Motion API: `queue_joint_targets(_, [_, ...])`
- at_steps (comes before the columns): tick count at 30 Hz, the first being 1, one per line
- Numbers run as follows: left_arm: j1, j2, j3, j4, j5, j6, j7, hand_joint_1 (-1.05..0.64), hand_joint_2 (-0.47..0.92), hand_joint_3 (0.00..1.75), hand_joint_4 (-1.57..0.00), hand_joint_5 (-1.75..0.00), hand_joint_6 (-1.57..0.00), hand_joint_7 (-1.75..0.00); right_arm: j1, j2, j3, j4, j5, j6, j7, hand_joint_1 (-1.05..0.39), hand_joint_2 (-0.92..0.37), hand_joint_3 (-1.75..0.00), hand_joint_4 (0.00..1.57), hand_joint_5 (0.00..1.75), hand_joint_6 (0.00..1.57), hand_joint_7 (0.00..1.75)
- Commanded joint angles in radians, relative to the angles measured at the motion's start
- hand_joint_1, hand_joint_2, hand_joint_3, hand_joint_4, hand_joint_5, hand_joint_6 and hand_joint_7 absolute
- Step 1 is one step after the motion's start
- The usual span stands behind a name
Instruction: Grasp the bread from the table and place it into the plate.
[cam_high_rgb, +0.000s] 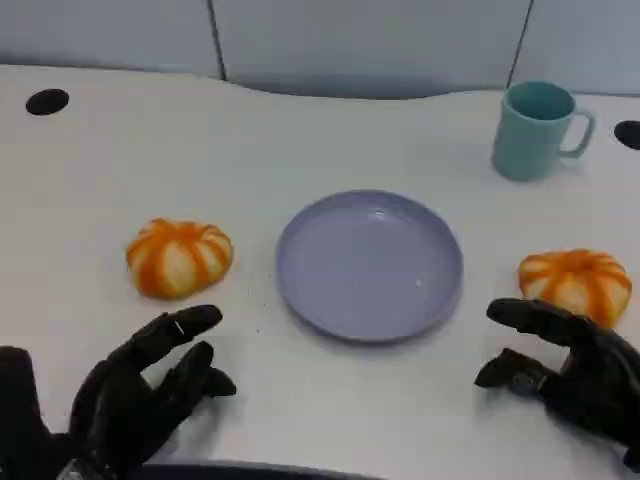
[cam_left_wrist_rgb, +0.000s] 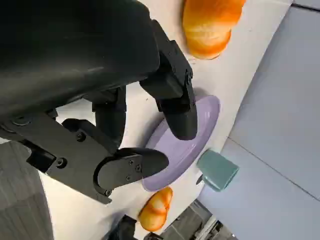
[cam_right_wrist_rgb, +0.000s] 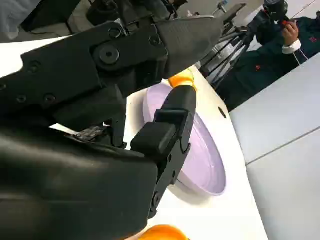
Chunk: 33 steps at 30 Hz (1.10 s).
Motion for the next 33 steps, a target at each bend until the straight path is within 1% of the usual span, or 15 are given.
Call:
queue_joint_targets(1, [0.005, 0.013, 0.003, -0.003, 0.005, 0.006, 0.011, -0.31, 0.52, 0.79, -0.46, -1.64, -0.63, -0.80, 0.015, -0.009, -0.001, 0.014, -0.005, 0.007, -0.006, -0.37, -0.92, -0.10, 0.69, 1.10, 0.84, 0.45])
queue_joint_targets(3, [0.002, 0.015, 0.005, 0.001, 0.004, 0.008, 0.010, -0.31, 0.51, 0.78, -0.46, -1.64, -0.63, -0.80, 0.017, -0.010, 0.003, 0.005, -0.010, 0.003, -0.010, -0.37, -0.92, -0.11, 0.68, 1.10, 0.83, 0.45])
queue_joint_targets(4, [0.004, 0.011, 0.012, 0.004, -0.012, -0.015, -0.024, -0.31, 0.54, 0.78, -0.47, -1.62, -0.63, -0.80, 0.016, -0.010, 0.005, 0.006, -0.014, 0.000, -0.012, -0.37, -0.92, -0.12, 0.69, 1.10, 0.83, 0.45])
queue_joint_targets(6, [0.008, 0.005, 0.024, 0.003, -0.037, -0.040, -0.065, -0.29, 0.57, 0.86, -0.49, -1.54, -0.62, -0.83, 0.014, -0.010, 0.006, 0.010, -0.015, -0.005, -0.009, -0.37, -0.92, -0.12, 0.68, 1.11, 0.83, 0.46])
queue_joint_targets(10, [0.012, -0.002, 0.033, -0.006, -0.055, -0.037, -0.072, -0.28, 0.57, 0.90, -0.50, -1.48, -0.60, -0.86, 0.015, -0.010, 0.009, 0.005, -0.016, -0.002, -0.017, -0.37, -0.92, -0.12, 0.69, 1.12, 0.83, 0.47])
queue_joint_targets(13, [0.012, -0.002, 0.033, -0.005, -0.057, -0.039, -0.073, -0.28, 0.58, 0.90, -0.50, -1.47, -0.60, -0.87, 0.015, -0.011, 0.010, 0.005, -0.014, -0.001, -0.014, -0.37, -0.92, -0.12, 0.69, 1.12, 0.83, 0.47])
queue_joint_targets(15, [0.012, -0.002, 0.032, -0.005, -0.056, -0.046, -0.078, -0.28, 0.58, 0.90, -0.49, -1.49, -0.57, -0.90, 0.018, -0.009, 0.011, 0.001, -0.014, -0.009, -0.012, -0.36, -0.92, -0.14, 0.68, 1.13, 0.82, 0.47])
queue_joint_targets(19, [0.011, -0.003, 0.035, 0.003, -0.058, -0.058, -0.084, -0.28, 0.57, 0.91, -0.48, -1.51, -0.53, -0.95, 0.020, -0.009, 0.011, -0.004, -0.011, 0.004, -0.016, -0.37, -0.92, -0.13, 0.67, 1.13, 0.82, 0.48])
queue_joint_targets(22, [0.009, -0.010, 0.044, 0.006, -0.070, -0.056, -0.082, -0.27, 0.55, 0.94, -0.51, -1.47, -0.54, -0.94, 0.020, -0.009, 0.011, -0.002, -0.011, 0.002, -0.016, -0.37, -0.92, -0.14, 0.68, 1.13, 0.82, 0.48])
queue_joint_targets(28, [0.007, -0.009, 0.047, 0.008, -0.073, -0.044, -0.084, -0.27, 0.52, 0.99, -0.49, -1.49, -0.52, -0.96, 0.018, -0.008, 0.010, 0.004, -0.011, -0.005, -0.012, -0.36, -0.92, -0.13, 0.67, 1.13, 0.82, 0.48])
queue_joint_targets(30, [0.008, -0.005, 0.043, 0.009, -0.065, -0.047, -0.084, -0.27, 0.52, 0.98, -0.49, -1.49, -0.52, -0.97, 0.018, -0.008, 0.011, 0.003, -0.012, -0.006, -0.012, -0.37, -0.92, -0.14, 0.67, 1.13, 0.82, 0.48])
queue_joint_targets(33, [0.009, 0.000, 0.035, 0.009, -0.049, -0.059, -0.082, -0.27, 0.56, 0.93, -0.49, -1.49, -0.53, -0.96, 0.017, -0.008, 0.010, 0.007, -0.011, -0.002, -0.015, -0.37, -0.92, -0.14, 0.67, 1.13, 0.82, 0.49])
